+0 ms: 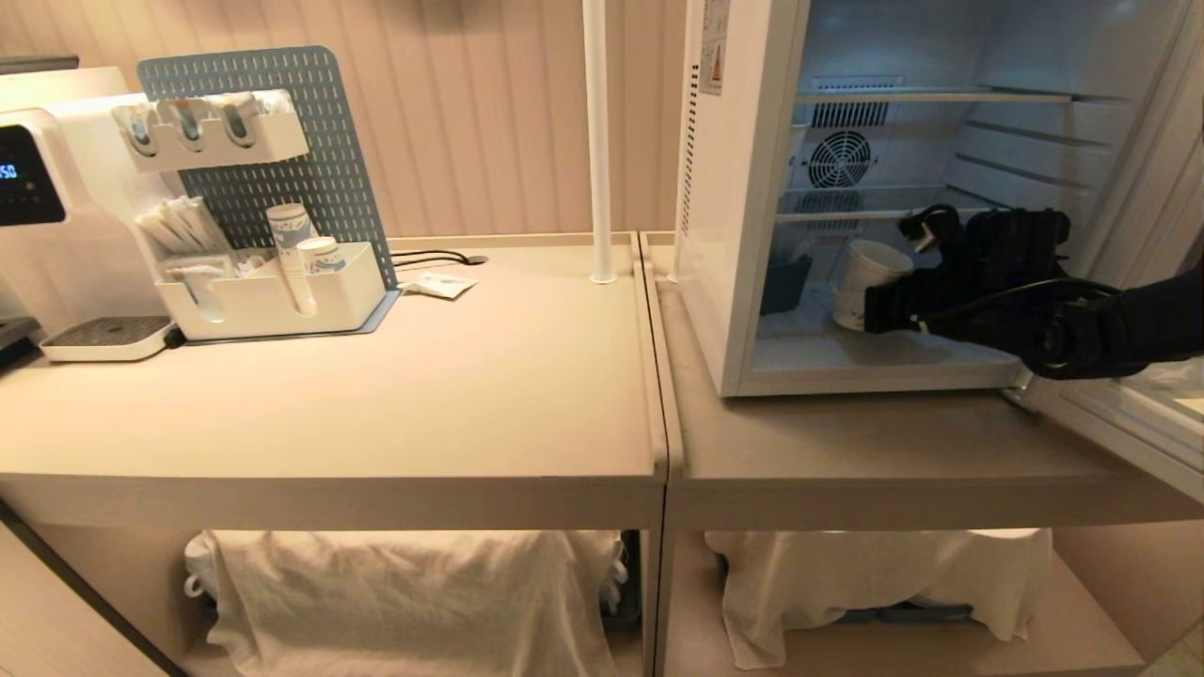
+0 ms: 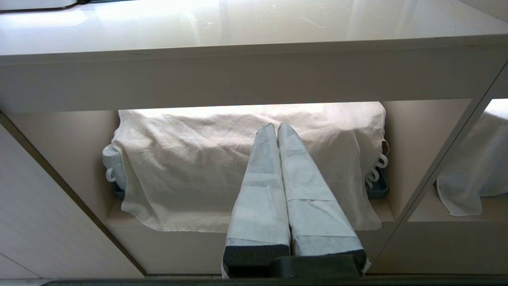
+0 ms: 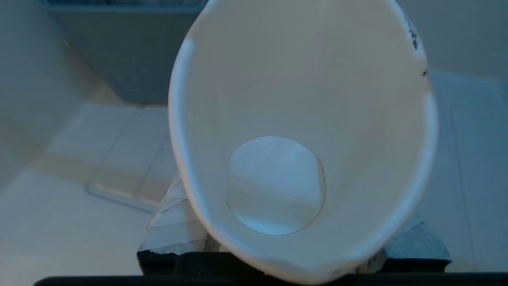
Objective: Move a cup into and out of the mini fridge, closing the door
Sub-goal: Put the paper cup in the freezer
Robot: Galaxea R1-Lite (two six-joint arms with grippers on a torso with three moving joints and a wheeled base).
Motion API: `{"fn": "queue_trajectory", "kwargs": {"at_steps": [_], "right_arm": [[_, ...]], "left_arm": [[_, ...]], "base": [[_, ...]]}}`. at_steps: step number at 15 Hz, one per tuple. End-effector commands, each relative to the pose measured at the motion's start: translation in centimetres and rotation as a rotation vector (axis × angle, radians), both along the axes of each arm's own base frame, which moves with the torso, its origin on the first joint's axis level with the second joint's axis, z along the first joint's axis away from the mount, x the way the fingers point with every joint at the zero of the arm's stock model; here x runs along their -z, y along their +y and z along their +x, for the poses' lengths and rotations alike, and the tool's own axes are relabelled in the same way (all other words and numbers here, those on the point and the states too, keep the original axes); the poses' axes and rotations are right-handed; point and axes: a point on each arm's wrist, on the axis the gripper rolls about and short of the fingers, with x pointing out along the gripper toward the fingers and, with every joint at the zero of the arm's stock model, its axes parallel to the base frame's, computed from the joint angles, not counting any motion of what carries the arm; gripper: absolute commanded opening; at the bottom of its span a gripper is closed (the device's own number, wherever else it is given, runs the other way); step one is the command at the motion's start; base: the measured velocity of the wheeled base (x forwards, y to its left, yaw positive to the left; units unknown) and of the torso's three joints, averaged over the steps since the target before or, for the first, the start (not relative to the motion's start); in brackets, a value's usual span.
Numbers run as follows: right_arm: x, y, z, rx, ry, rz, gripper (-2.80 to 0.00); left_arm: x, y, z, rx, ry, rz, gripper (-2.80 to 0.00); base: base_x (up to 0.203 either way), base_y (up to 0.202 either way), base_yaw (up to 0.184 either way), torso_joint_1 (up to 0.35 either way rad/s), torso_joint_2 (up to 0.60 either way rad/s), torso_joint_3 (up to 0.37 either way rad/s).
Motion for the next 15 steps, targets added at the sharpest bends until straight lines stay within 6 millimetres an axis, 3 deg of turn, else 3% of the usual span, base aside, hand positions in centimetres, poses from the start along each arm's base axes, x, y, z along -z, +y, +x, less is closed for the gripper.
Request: {"fn": "queue_trajectory", "kwargs": {"at_steps": [1, 3, 4, 10, 15], "right_arm": [[0.5, 0.0, 0.3, -0.005, 0.006, -0.011, -2.8], [0.6, 0.0, 0.4, -0.007, 0.009, -0.012, -2.8], [0.6, 0.0, 0.4, -0.007, 0.008, -0.012, 0.0], [0.5, 0.0, 0.5, -0.005, 0.012, -0.012, 0.0], [-2.1, -0.4, -1.9, 0.004, 0.02, 0.0, 0.0]], "left_arm": [[0.0, 0.0, 0.0, -0.001, 0.001, 0.0, -2.8], [0.0, 0.0, 0.0, 0.0, 0.0, 0.0, -2.8], [0.0, 0.0, 0.0, 0.0, 0.001, 0.0, -2.8], [0.0, 0.0, 0.0, -0.001, -0.001, 0.0, -2.8], [0.0, 0.0, 0.0, 0.0, 0.001, 0.0, -2.8]], "base": [[0.0, 0.0, 0.0, 0.0, 0.0, 0.0], [0.0, 0.0, 0.0, 0.0, 0.0, 0.0], [0.0, 0.0, 0.0, 0.0, 0.0, 0.0], [0.0, 0.0, 0.0, 0.0, 0.0, 0.0], [0.0, 0.0, 0.0, 0.0, 0.0, 0.0]]}}
